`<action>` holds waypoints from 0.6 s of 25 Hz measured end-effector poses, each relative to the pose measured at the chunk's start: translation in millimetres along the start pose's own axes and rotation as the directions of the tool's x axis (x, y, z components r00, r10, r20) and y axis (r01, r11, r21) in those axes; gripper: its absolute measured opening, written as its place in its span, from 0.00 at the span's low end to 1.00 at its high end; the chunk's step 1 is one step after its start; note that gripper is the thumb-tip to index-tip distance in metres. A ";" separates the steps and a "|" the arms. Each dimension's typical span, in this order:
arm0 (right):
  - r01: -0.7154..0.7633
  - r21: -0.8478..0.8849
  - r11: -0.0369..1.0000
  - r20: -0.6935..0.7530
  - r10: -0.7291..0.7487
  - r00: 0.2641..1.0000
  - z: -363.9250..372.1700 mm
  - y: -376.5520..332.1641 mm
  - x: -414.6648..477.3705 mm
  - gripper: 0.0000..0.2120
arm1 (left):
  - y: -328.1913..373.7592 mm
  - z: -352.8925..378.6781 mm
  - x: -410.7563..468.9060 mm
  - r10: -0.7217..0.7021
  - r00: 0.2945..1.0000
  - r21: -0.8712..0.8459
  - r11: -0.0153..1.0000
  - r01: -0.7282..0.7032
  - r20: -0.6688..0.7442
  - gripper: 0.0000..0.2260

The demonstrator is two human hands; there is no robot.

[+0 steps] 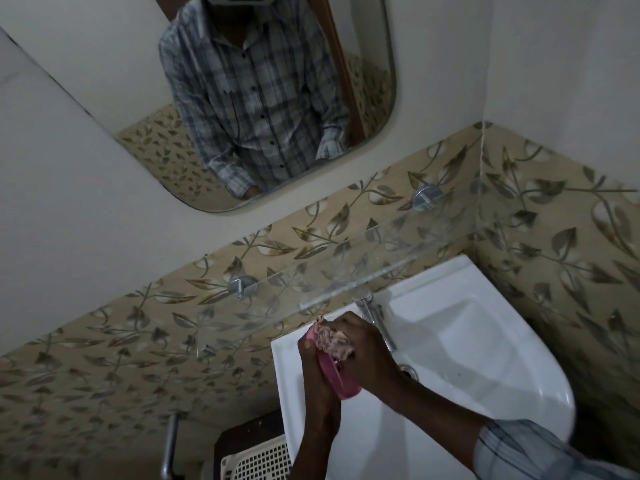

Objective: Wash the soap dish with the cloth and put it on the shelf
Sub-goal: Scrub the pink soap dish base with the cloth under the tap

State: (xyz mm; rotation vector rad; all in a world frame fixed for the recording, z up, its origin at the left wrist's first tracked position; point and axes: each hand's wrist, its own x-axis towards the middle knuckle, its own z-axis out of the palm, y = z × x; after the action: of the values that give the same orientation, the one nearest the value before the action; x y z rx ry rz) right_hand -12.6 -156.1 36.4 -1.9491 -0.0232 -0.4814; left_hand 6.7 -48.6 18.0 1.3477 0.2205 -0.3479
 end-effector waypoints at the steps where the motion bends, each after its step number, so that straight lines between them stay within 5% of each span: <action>1: -0.092 -0.030 0.995 -0.015 0.091 0.996 2.3 -4.4 10.0 0.14 | 0.9 -0.5 2.1 0.032 0.999 0.007 0.999 -0.032 0.001 0.26; 4: -0.402 -0.077 0.912 -0.011 0.403 0.915 10.1 -5.8 21.7 0.09 | 0.5 -2.4 9.6 0.079 0.996 -0.010 0.997 -0.079 -0.047 0.29; 7: -0.562 -0.139 0.815 0.076 0.575 0.815 15.3 7.6 5.7 0.10 | -12.1 -7.1 10.7 0.161 0.982 0.063 0.986 -0.156 -0.097 0.33; 10: -0.735 -0.021 0.678 0.107 0.732 0.673 13.2 14.3 -3.7 0.09 | -24.3 -12.6 9.7 0.201 0.976 0.068 0.978 -0.195 -0.083 0.32; 15: -0.420 -0.055 0.906 -0.133 0.411 0.902 12.4 -0.5 18.8 0.07 | -13.8 -3.3 12.1 0.103 0.995 -0.038 0.994 -0.103 -0.003 0.34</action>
State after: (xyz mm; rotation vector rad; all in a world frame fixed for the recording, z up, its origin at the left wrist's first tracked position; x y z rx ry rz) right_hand 8.5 -148.8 39.0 -1.9316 0.4893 -0.3135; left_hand 13.0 -49.3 0.4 1.3163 0.1571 -0.2547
